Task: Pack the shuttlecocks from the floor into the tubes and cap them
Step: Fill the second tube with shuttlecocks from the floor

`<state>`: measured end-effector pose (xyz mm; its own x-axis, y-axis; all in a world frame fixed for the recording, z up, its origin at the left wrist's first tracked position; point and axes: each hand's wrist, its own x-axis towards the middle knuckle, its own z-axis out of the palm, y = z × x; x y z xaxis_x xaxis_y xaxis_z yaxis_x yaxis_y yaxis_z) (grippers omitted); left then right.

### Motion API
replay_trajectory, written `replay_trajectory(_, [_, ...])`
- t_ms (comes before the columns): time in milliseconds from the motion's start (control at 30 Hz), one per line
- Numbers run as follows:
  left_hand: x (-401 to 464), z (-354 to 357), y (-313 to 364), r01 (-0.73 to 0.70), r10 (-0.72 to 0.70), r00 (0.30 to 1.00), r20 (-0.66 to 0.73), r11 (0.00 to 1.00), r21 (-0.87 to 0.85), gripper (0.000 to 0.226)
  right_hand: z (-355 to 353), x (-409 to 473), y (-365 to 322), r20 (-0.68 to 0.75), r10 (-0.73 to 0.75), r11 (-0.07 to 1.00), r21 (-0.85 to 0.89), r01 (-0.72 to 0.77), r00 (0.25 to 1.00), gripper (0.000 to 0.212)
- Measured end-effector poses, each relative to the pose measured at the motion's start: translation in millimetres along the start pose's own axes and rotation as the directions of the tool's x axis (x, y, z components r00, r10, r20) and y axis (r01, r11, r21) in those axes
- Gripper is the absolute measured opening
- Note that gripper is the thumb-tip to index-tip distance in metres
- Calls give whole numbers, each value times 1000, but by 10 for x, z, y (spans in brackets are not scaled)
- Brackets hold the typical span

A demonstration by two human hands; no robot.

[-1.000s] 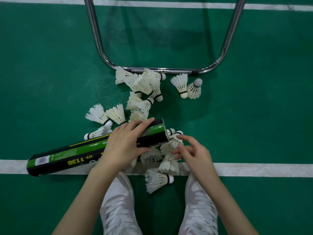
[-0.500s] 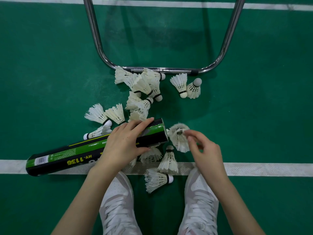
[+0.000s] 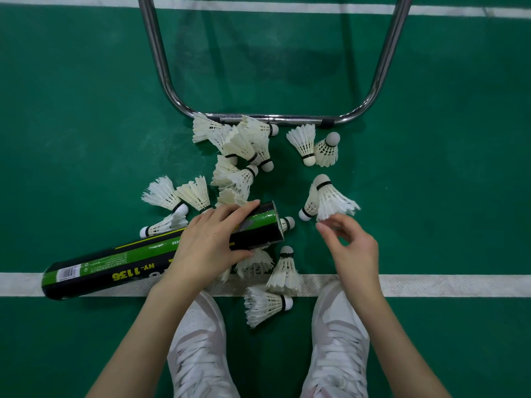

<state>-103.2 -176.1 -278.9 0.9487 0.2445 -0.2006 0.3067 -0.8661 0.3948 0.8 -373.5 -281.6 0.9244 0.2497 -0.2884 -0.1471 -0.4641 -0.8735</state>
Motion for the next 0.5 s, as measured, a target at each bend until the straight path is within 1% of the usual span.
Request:
replay_trajectory(67, [-6, -2, -3, -2, 2, 1000, 1, 1000, -1, 88, -1, 4, -2, -68, 12, 997, 70, -7, 998, 11])
replay_trajectory(167, [-9, 6, -6, -8, 8, 1000, 2, 1000, -1, 88, -11, 12, -12, -141, 14, 991, 131, 4, 990, 14])
replay_trajectory(267, [3, 18, -15, -8, 8, 1000, 7, 1000, 4, 89, -8, 32, -7, -185, 19, 991, 130, 5, 983, 18])
replay_trajectory(367, [6, 18, -21, -6, 6, 1000, 2, 1000, 1, 89, -10, 64, 5, -222, 2, 993, 117, 25, 975, 17])
replay_trajectory(500, [1, 13, -12, -7, 7, 1000, 0, 1000, -3, 89, -38, 43, -15, -263, -9, 981, 185, 60, 965, 21])
